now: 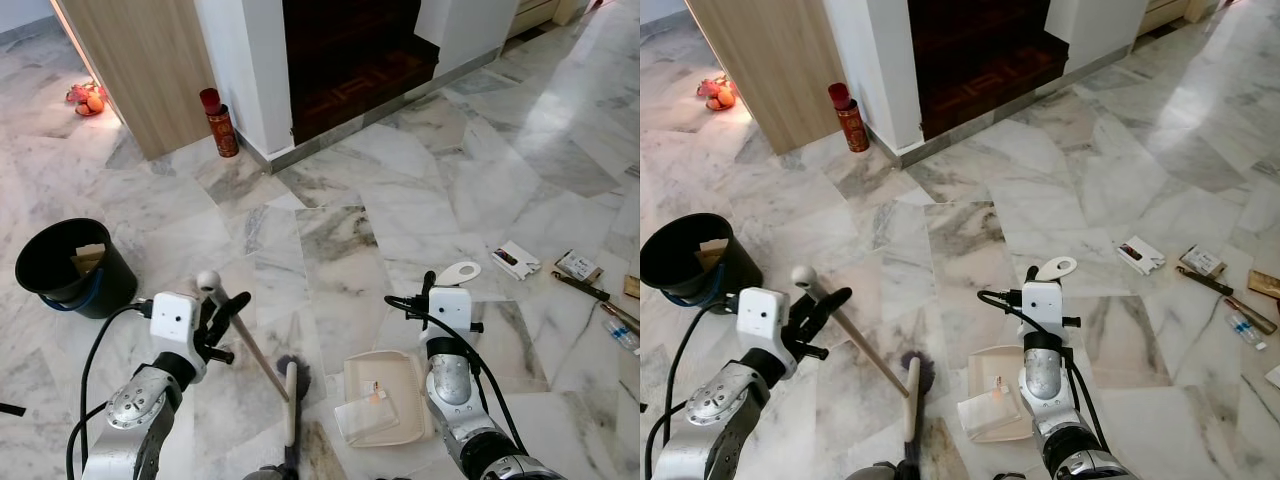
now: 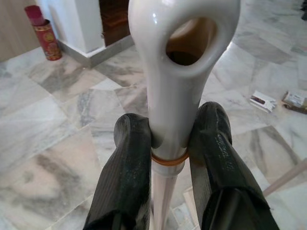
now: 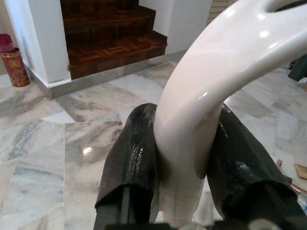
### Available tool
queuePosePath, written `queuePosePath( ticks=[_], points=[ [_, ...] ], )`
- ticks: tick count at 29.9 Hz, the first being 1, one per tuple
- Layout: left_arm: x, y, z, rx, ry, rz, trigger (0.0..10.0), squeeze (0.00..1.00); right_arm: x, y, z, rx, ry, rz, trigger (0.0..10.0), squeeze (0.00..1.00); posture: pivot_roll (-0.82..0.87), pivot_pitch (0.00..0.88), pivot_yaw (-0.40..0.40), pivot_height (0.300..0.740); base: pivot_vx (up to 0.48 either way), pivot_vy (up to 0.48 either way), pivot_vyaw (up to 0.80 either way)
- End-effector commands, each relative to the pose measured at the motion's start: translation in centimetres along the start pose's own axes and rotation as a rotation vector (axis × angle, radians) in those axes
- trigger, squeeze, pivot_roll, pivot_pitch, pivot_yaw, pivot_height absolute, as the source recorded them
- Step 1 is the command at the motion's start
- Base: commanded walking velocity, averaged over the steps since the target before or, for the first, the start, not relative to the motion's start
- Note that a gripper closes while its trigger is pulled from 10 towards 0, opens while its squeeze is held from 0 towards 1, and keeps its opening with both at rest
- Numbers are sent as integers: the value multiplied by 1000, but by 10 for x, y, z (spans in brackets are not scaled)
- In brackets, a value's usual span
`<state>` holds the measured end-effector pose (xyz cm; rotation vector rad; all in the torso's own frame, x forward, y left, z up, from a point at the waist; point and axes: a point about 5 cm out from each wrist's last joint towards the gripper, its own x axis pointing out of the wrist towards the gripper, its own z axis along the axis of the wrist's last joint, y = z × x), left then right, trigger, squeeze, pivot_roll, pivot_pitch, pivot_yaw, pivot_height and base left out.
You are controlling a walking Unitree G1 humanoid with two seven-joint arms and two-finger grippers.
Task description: Sweep floor
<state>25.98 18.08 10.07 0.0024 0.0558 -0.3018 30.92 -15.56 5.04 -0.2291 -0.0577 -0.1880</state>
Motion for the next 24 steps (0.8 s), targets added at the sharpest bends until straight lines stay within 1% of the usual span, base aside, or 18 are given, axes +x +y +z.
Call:
queuePosePath(
  ticks=[1, 2, 3, 7, 10, 12, 17, 18, 19, 24],
  points=[
    [-4, 3, -9, 18, 35, 19, 10000, 0, -9, 3, -12, -17, 63, 24, 10000, 0, 184, 168, 38, 740, 0, 0, 0],
    [-4, 3, -8, 25, 28, 26, 10000, 0, -9, 3, -12, -17, 63, 23, 10000, 0, 184, 167, 38, 740, 0, 0, 0],
    [-2, 5, -6, 73, 6, 53, 10000, 0, -9, 4, -12, -16, 63, 23, 10000, 0, 184, 164, 40, 740, 0, 0, 0],
    [1, 5, -4, 116, -24, 99, 10000, 0, -9, 4, -12, -15, 65, 24, 10000, 0, 181, 159, 36, 740, 0, 0, 0],
    [2, 2, -8, 206, -33, 103, 10000, 0, -9, 4, -13, -18, 67, 28, 10000, 0, 176, 152, 37, 740, 0, 0, 0],
    [1, 2, -10, 204, -34, 112, 10000, 0, -8, 4, -12, -18, 67, 27, 10000, 0, 174, 152, 38, 740, 0, 0, 0],
    [1, 4, -11, 243, -75, 162, 10000, 0, -7, 3, -11, -15, 65, 18, 10000, 0, 168, 146, 40, 740, 0, 0, 0],
    [1, 4, -11, 248, -78, 164, 10000, 0, -7, 3, -11, -15, 65, 18, 10000, 0, 168, 146, 40, 740, 0, 0, 0],
    [2, 4, -12, 270, -79, 163, 10000, 0, -8, 3, -12, -15, 66, 18, 10000, 0, 169, 142, 39, 740, 0, 0, 0],
    [4, 0, -16, 263, -83, 147, 10000, 0, -7, 3, -12, -14, 68, 17, 10000, 0, 166, 136, 41, 740, 0, 0, 0]
  ],
)
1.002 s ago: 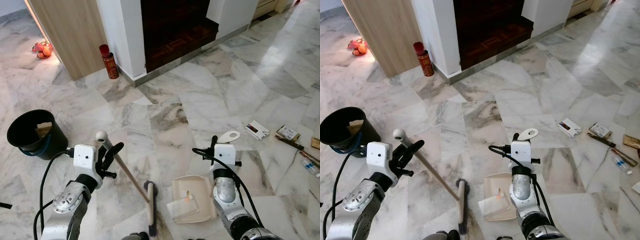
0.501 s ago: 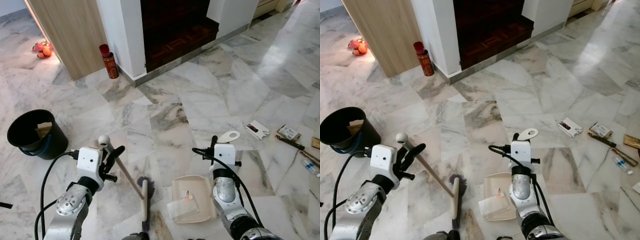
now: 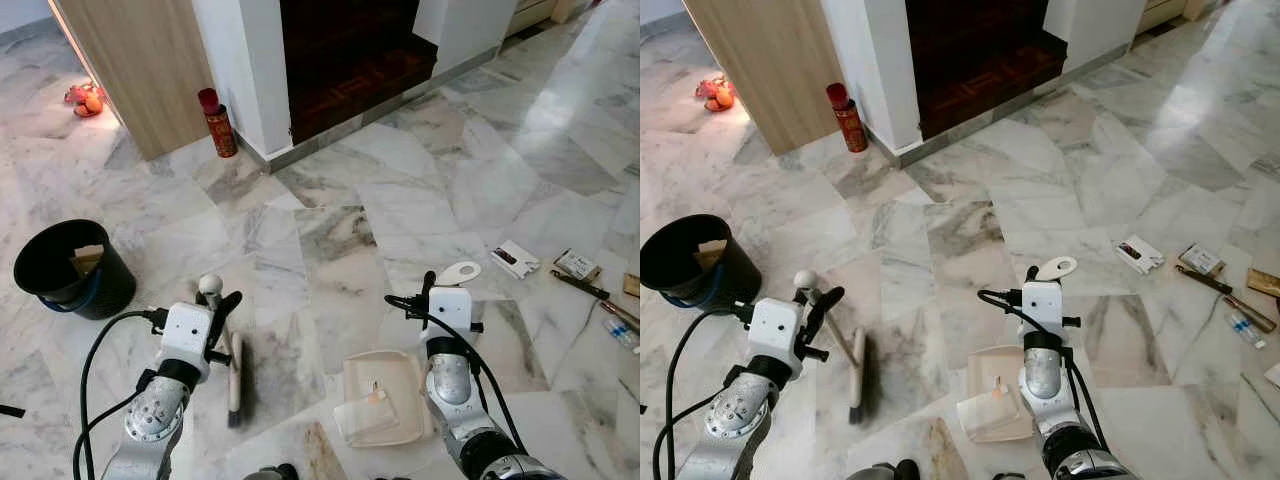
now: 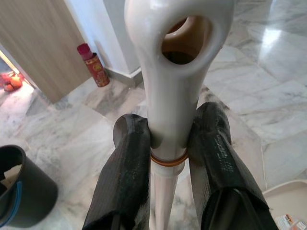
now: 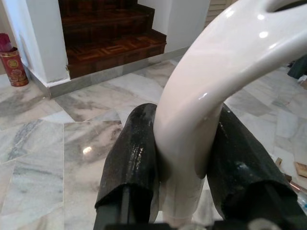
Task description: Sweep floor
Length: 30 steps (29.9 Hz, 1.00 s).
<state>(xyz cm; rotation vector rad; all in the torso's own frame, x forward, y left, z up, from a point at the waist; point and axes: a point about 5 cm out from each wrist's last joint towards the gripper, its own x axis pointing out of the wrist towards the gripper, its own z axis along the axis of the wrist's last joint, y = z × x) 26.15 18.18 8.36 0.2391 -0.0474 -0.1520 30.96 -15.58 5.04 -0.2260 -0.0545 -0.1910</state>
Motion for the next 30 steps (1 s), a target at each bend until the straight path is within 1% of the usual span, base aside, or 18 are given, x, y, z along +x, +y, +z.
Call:
queuePosePath(
  ticks=[1, 2, 3, 5, 6, 7, 8, 9, 11, 12, 14, 17, 21, 23, 24, 26, 30],
  points=[
    [2, -2, 1, -3, -21, -4, 10000, 0, -8, 3, -12, -17, 64, 19, 10000, 0, 166, 134, 41, 740, 0, 0, 0],
    [3, -2, 2, -26, -22, -1, 10000, 0, -8, 3, -12, -16, 65, 19, 10000, 0, 167, 132, 41, 740, 0, 0, 0],
    [4, -2, 2, -110, -16, 11, 10000, 0, -8, 3, -12, -15, 65, 20, 10000, 0, 167, 131, 40, 740, 0, 0, 0],
    [6, -2, 0, -197, 1, 24, 10000, 0, -8, 4, -11, -13, 65, 24, 10000, 0, 167, 131, 40, 740, 0, 0, 0],
    [6, -2, 0, -224, 7, 27, 10000, 0, -8, 4, -11, -12, 66, 26, 10000, 0, 167, 131, 40, 740, 0, 0, 0],
    [8, -3, -3, -307, 31, 27, 10000, 0, -7, 5, -11, -9, 68, 33, 10000, 0, 168, 128, 39, 740, 0, 0, 0],
    [8, -3, -4, -330, 36, 25, 10000, 0, -7, 6, -11, -8, 69, 36, 10000, 0, 167, 128, 39, 740, 0, 0, 0],
    [8, -3, -4, -330, 36, 25, 10000, 0, -7, 6, -11, -8, 69, 36, 10000, 0, 167, 128, 39, 740, 0, 0, 0],
    [9, -3, -4, -359, 35, 24, 10000, 0, -7, 7, -11, 10, 82, 40, 10000, 0, 167, 125, 39, 740, 0, 0, 0],
    [10, -2, -2, -368, 28, 24, 10000, 0, -6, 6, -13, 79, 125, 17, 10000, 0, 167, 124, 38, 740, 0, 0, 0],
    [11, -1, 0, -377, 18, 26, 10000, 0, -5, 5, -15, 131, 160, -5, 10000, 0, 167, 123, 36, 740, 0, 0, 0],
    [13, 0, 2, -384, 8, 30, 10000, 0, -4, 3, -17, 138, 176, -15, 10000, 0, 167, 123, 35, 740, 0, 0, 0],
    [13, -1, 8, -360, -15, 9, 10000, 0, -3, 0, -19, 181, 205, -39, 10000, 0, 169, 122, 30, 740, 0, 0, 0],
    [13, -3, 9, -362, -17, 1, 10000, 0, -2, -1, -19, 212, 220, -52, 10000, 0, 169, 123, 29, 740, 0, 0, 0],
    [13, -3, 9, -362, -17, 1, 10000, 0, -2, -1, -19, 212, 220, -52, 10000, 0, 169, 123, 29, 740, 0, 0, 0],
    [13, -4, 9, -333, -21, -15, 10000, 0, -2, -3, -22, 262, 259, -70, 10000, 0, 169, 124, 29, 740, 0, 0, 0],
    [13, -6, 11, -323, -28, -19, 10000, 0, -3, -5, -27, 330, 315, -100, 10000, 0, 170, 125, 29, 740, 0, 0, 0]
  ],
)
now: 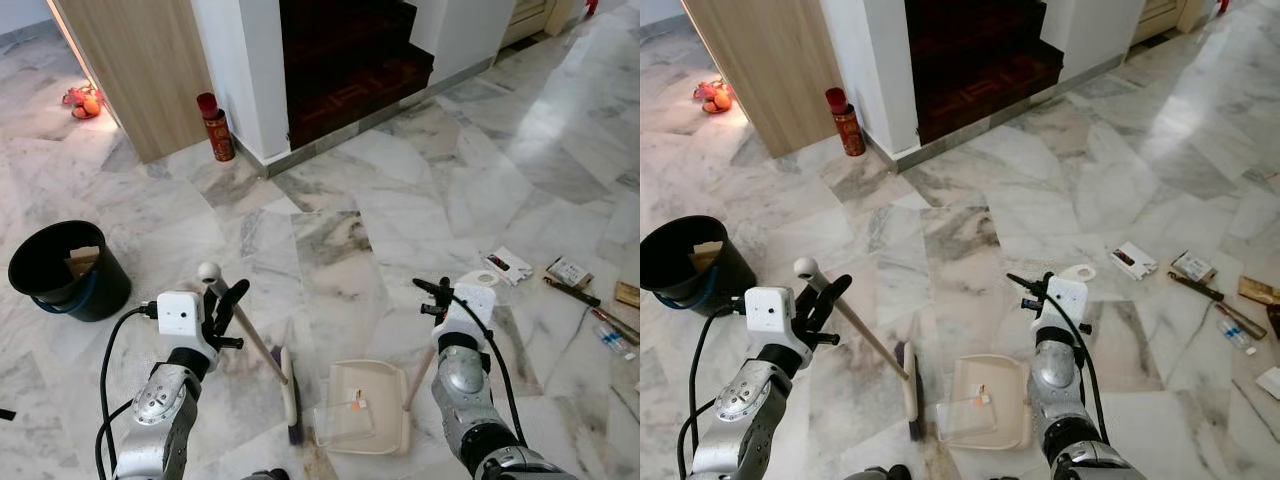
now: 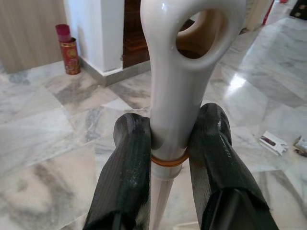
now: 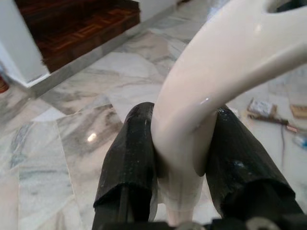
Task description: Sweep floor
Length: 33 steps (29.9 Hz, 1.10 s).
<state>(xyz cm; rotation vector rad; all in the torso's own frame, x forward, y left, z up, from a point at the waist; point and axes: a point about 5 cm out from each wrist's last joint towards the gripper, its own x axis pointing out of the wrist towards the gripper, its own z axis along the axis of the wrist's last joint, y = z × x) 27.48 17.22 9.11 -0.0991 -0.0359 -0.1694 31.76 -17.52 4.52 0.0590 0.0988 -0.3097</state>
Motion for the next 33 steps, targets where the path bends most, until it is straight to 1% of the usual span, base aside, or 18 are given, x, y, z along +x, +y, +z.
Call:
queuePosePath(
  ticks=[1, 3, 4, 5, 7, 11, 14, 17, 23, 25, 29, 33],
  points=[
    [-1, -1, 2, 16, -13, -11, 10000, 0, -11, 4, -23, 71, 138, -8, 10000, 0, 170, 125, 29, 740, 0, 0, 0],
    [-1, -1, 3, 17, -16, -10, 10000, 0, -11, 3, -24, 82, 146, -10, 10000, 0, 169, 126, 27, 740, 0, 0, 0],
    [-1, -1, 3, 24, -18, -12, 10000, 0, -11, 3, -26, 90, 168, -8, 10000, 0, 169, 127, 27, 740, 0, 0, 0],
    [-1, -2, 3, 54, -19, -25, 10000, 0, -12, 3, -30, 120, 200, -14, 10000, 0, 169, 126, 28, 740, 0, 0, 0],
    [-1, -4, 3, 67, -18, -34, 10000, 0, -12, 3, -31, 133, 214, -11, 10000, 0, 169, 126, 28, 740, 0, 0, 0],
    [0, -5, 5, 61, -34, -28, 10000, 0, -11, 4, -30, 169, 220, -9, 10000, 0, 166, 127, 25, 740, 0, 0, 0],
    [2, -4, 9, 46, -52, -19, 10000, 0, -10, 5, -28, 168, 215, 9, 10000, 0, 168, 128, 24, 740, 0, 0, 0],
    [3, -5, 10, 49, -55, -26, 10000, 0, -9, 7, -27, 168, 212, 23, 10000, 0, 169, 128, 24, 740, 0, 0, 0],
    [3, -5, 15, 21, -86, -22, 10000, 0, -9, 9, -26, 177, 215, 31, 10000, 0, 170, 131, 23, 740, 0, 0, 0],
    [7, -3, 23, -7, -123, -3, 10000, 0, -9, 10, -26, 177, 218, 50, 10000, 0, 168, 133, 21, 740, 0, 0, 0],
    [11, -1, 31, -27, -150, 11, 10000, 0, -8, 11, -26, 178, 218, 54, 10000, 0, 168, 133, 21, 740, 0, 0, 0],
    [16, -6, 43, -56, -194, -1, 10000, 0, -8, 11, -25, 190, 219, 53, 10000, 0, 168, 135, 21, 740, 0, 0, 0]
  ],
)
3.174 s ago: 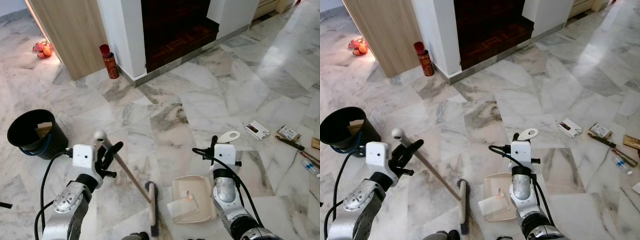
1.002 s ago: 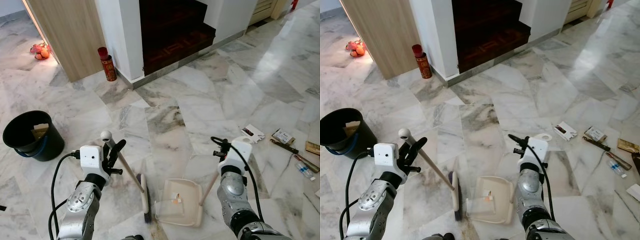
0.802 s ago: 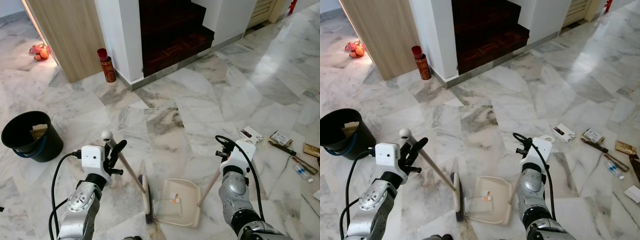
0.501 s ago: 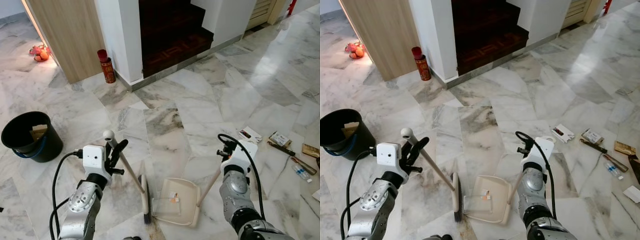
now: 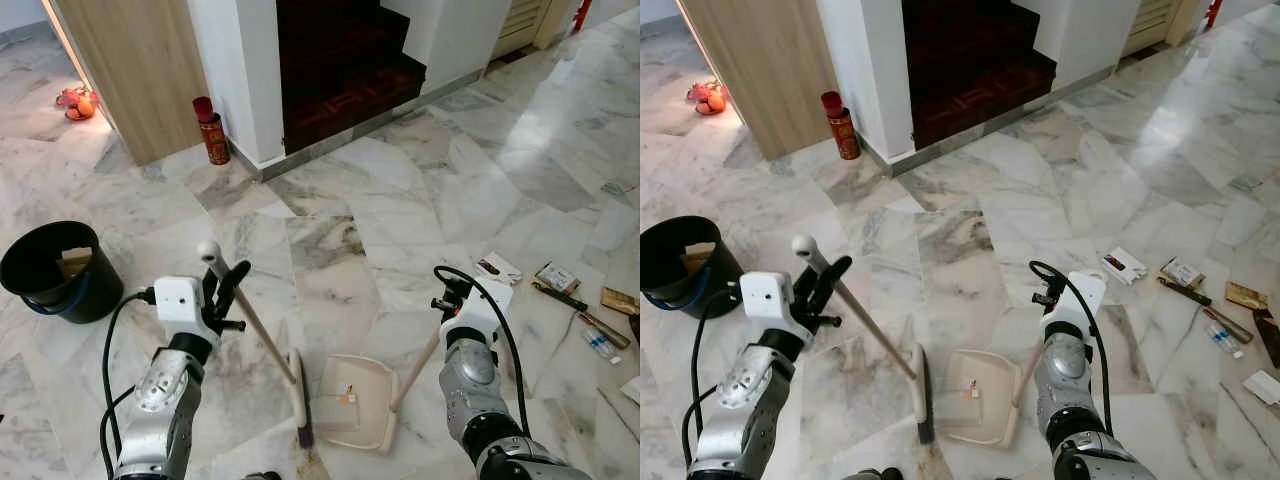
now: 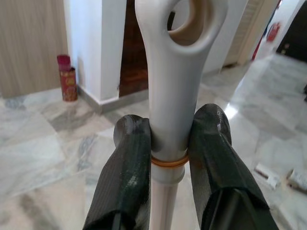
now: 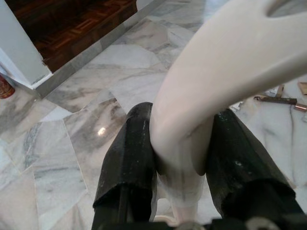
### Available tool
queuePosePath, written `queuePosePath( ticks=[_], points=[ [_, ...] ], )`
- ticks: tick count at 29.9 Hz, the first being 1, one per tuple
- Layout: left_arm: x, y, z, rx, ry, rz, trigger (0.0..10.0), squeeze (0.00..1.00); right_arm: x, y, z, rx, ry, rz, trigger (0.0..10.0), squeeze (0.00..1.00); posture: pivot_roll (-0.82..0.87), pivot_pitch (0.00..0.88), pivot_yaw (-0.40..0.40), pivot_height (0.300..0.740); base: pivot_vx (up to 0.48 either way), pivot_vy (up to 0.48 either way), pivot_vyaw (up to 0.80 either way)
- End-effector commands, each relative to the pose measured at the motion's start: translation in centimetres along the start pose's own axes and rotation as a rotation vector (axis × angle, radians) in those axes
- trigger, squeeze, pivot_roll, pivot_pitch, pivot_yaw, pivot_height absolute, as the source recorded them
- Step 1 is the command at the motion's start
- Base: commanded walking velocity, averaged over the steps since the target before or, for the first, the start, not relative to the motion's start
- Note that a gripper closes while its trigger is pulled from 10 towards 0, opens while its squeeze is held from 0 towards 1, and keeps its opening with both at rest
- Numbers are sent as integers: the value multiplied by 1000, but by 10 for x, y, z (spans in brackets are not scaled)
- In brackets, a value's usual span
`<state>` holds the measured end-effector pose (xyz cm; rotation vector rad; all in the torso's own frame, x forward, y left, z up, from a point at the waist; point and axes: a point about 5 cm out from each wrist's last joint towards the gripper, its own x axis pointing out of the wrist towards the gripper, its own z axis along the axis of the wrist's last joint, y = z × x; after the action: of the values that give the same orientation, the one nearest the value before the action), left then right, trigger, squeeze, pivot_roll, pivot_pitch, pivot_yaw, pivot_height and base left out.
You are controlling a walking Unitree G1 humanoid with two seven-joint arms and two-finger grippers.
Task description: Sweep floor
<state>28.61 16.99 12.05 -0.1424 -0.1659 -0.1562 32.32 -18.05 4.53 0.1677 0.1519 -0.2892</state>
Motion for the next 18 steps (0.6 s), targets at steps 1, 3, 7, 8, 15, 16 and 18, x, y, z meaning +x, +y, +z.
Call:
queuePosePath(
  ticks=[1, 3, 7, 8, 15, 16, 18],
  points=[
    [7, -4, 17, -40, -72, -5, 10000, 0, -12, 12, -28, 96, 148, 25, 10000, 0, 168, 135, 21, 740, 0, 0, 0],
    [8, -5, 19, -59, -79, -5, 10000, 0, -12, 12, -27, 97, 148, 27, 10000, 0, 168, 135, 21, 740, 0, 0, 0],
    [10, -4, 24, -93, -97, 12, 10000, 0, -11, 12, -27, 103, 150, 28, 10000, 0, 168, 132, 18, 740, 0, 0, 0],
    [10, -4, 24, -95, -100, 14, 10000, 0, -11, 12, -27, 104, 150, 28, 10000, 0, 168, 132, 18, 740, 0, 0, 0],
    [16, 7, 50, 62, -202, 74, 10000, 0, -8, 13, -23, 151, 150, 26, 10000, 0, 170, 119, 12, 740, 0, 0, 0],
    [16, 8, 52, 79, -209, 79, 10000, 0, -8, 13, -22, 160, 151, 26, 10000, 0, 170, 119, 12, 740, 0, 0, 0],
    [16, 12, 57, 135, -227, 100, 10000, 0, -6, 13, -20, 187, 150, 20, 10000, 0, 169, 110, 9, 740, 0, 0, 0]
  ],
)
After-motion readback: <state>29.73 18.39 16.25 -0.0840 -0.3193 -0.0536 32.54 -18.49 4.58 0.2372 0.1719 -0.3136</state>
